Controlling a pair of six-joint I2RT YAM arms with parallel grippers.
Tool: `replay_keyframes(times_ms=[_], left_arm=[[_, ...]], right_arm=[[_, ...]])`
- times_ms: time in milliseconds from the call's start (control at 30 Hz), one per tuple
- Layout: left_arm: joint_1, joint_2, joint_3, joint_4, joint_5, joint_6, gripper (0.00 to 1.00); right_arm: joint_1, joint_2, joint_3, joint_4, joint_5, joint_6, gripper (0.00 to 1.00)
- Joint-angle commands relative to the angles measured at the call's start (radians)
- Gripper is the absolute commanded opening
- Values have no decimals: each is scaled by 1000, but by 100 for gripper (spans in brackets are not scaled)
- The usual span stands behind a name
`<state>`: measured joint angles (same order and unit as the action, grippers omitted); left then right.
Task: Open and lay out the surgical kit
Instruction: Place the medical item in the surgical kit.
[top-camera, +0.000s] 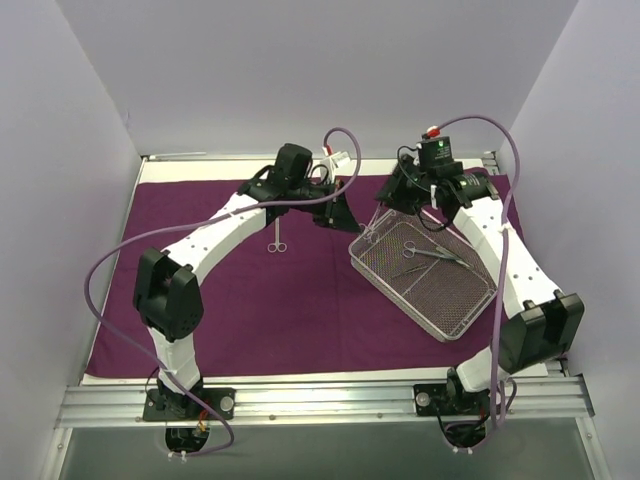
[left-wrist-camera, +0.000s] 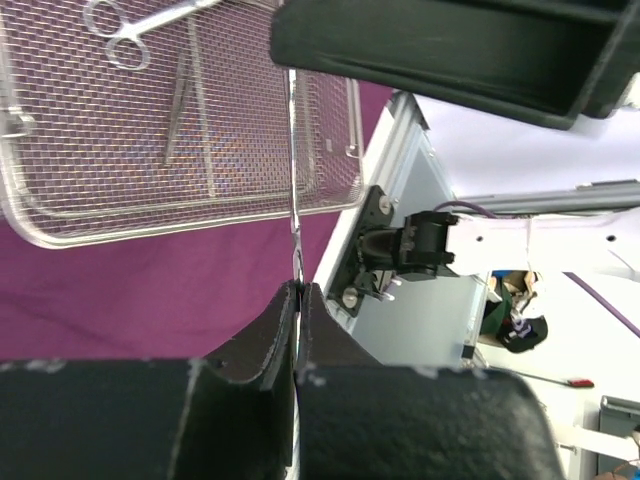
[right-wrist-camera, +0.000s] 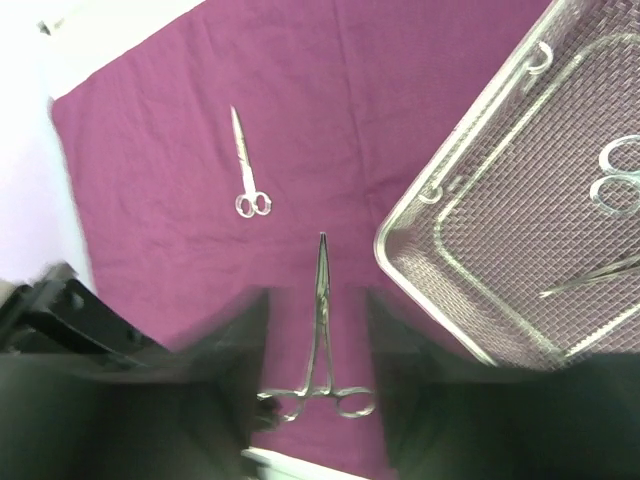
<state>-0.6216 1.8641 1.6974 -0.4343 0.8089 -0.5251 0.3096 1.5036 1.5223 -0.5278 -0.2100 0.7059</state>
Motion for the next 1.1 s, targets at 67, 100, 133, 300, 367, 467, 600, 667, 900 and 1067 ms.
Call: replay_keyframes(times_ms=[67, 100, 133, 300, 367, 467, 600, 667, 900, 1067], left_arm=[[110, -14, -11, -6, -5, 56, 2], [131, -19, -27, -6, -4, 65, 2], [154, -29, -42, -10, -10, 74, 2], [266, -26, -145, 32, 15, 102, 2], [295, -10, -154, 40, 10, 114, 2], [319, 4, -203, 109, -13, 74, 2], [326, 33, -255, 183, -36, 36, 2], [326, 67, -266, 216, -36, 11, 2], [344, 110, -323, 288, -93, -32, 2], [352, 153, -350, 348, -76, -67, 2]], right_arm=[[-3, 52, 99, -40, 9, -55, 65], [-10, 56, 111, -53, 21, -68, 67], [-15, 66, 130, -76, 29, -92, 68], [-55, 76, 134, -133, 72, -129, 68], [-76, 69, 112, -147, 77, -132, 68], [-105, 53, 87, -158, 75, -134, 68], [-129, 35, 39, -163, 67, -134, 68], [-136, 27, 27, -166, 61, -132, 68], [-153, 0, -8, -173, 61, -129, 68], [-159, -16, -36, -175, 61, -125, 68]])
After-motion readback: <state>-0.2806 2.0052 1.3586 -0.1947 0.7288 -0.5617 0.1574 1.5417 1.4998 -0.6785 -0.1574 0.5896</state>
